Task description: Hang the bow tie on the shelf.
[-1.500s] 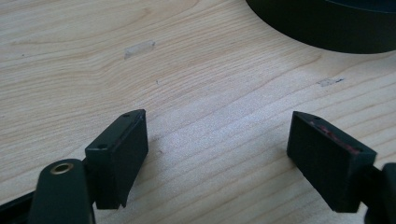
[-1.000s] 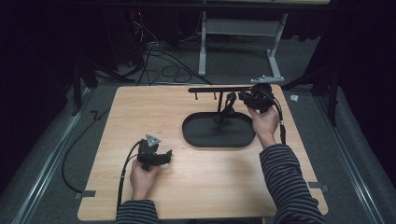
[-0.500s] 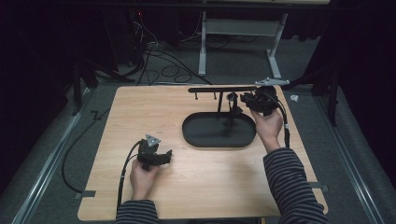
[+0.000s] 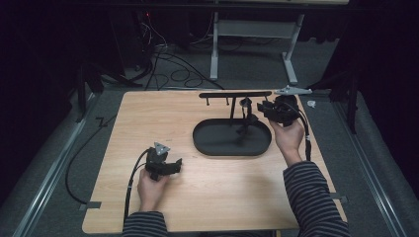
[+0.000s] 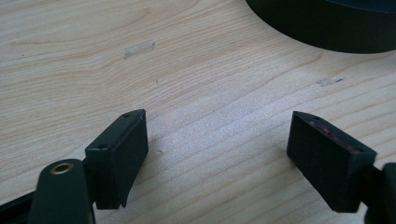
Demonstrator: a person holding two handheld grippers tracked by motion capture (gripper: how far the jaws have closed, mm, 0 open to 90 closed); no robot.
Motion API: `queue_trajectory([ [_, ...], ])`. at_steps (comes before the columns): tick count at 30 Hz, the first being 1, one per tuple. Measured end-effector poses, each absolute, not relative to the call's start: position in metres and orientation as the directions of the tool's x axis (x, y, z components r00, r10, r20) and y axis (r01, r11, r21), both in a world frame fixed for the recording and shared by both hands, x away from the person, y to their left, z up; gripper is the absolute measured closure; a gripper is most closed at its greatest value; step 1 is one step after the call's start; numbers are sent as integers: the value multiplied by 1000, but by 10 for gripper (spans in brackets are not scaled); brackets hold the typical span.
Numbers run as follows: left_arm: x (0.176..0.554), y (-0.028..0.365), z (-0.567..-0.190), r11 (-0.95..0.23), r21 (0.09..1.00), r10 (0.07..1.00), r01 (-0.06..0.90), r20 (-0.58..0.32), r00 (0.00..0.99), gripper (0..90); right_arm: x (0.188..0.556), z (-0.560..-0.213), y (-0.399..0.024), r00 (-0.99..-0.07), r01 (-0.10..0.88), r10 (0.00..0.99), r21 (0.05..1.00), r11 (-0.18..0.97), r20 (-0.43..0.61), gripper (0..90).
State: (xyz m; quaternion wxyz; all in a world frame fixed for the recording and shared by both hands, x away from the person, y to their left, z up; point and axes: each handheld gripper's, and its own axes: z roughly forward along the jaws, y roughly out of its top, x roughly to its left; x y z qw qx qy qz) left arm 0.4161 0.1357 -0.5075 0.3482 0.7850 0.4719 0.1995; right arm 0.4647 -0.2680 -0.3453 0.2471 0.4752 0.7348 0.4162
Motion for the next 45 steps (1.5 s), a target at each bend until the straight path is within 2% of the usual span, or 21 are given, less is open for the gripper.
queue_trajectory([
  [45, 416, 136, -508, -312, 735, 880, 602, -15, 475, 210, 433, -350, -297, -440, 471, 896, 864, 178, 55, 671],
])
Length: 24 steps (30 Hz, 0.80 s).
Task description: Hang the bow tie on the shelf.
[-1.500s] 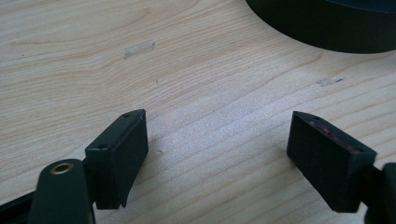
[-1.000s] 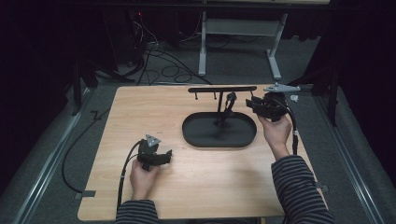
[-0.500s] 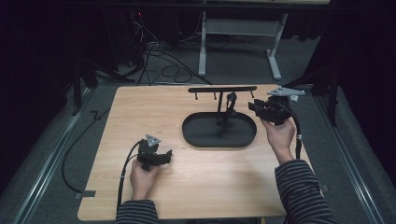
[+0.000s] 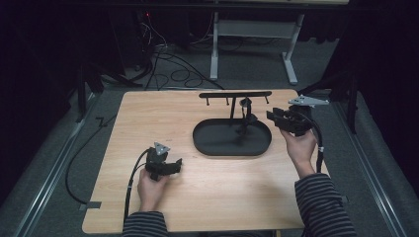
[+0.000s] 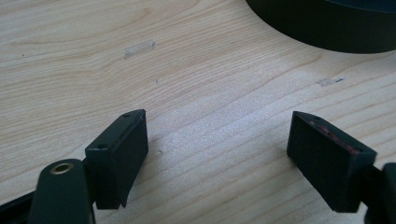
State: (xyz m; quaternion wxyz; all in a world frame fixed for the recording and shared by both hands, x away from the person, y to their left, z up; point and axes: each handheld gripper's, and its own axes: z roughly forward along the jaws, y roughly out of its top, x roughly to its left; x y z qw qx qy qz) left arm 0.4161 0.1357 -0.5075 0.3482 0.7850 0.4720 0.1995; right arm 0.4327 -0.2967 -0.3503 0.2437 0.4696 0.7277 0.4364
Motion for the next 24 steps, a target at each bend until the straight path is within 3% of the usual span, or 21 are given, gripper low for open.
queue_trajectory([
  [24, 416, 136, -508, -312, 735, 880, 602, -16, 475, 210, 415, -355, -312, -431, 463, 899, 875, 143, 81, 658],
])
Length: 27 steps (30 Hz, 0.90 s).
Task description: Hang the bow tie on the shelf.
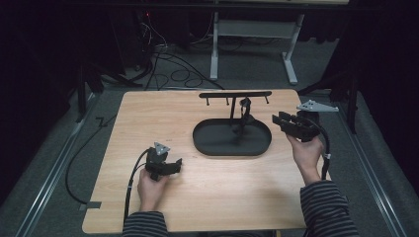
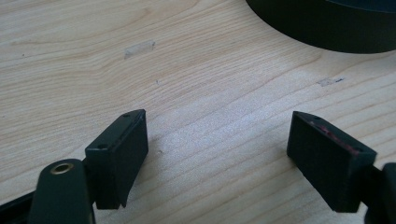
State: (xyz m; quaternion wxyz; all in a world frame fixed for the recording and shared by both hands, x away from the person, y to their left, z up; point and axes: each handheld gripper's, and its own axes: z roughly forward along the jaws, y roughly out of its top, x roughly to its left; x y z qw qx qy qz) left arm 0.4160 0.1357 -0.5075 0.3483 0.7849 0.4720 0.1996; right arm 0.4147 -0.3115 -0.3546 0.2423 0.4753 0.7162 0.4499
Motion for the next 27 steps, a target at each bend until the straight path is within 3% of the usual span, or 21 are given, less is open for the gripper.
queue_trajectory([
  [27, 416, 136, -507, -308, 736, 881, 603, -19, 473, 218, 394, -365, -325, -426, 462, 898, 880, 108, 113, 652],
])
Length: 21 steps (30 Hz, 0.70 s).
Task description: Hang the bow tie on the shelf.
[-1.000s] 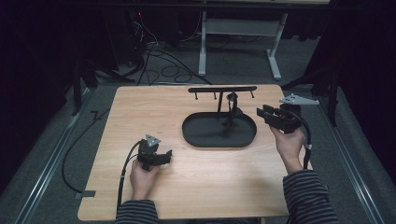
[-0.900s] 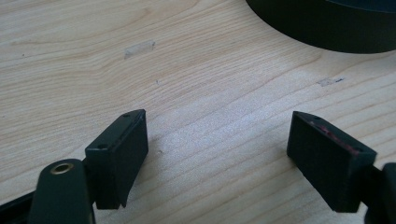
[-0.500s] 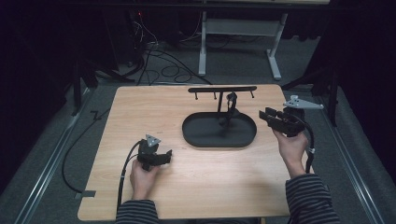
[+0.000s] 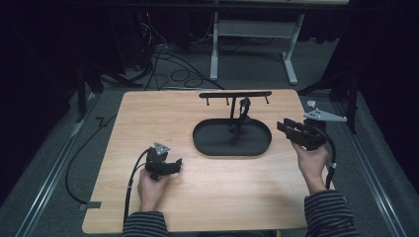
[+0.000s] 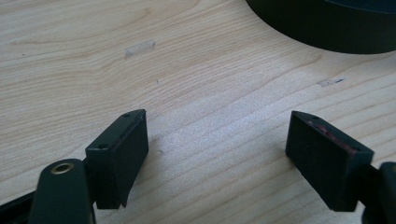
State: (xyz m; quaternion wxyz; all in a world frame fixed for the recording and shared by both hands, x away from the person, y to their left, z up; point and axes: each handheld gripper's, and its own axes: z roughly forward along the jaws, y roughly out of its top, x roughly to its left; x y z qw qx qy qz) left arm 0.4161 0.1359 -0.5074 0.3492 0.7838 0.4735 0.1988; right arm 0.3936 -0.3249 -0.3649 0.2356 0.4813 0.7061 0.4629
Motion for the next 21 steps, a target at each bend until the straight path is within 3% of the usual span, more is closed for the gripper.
queue_trajectory([
  [21, 416, 136, -507, -304, 736, 883, 605, -20, 469, 222, 376, -372, -332, -425, 463, 894, 882, 84, 138, 646],
])
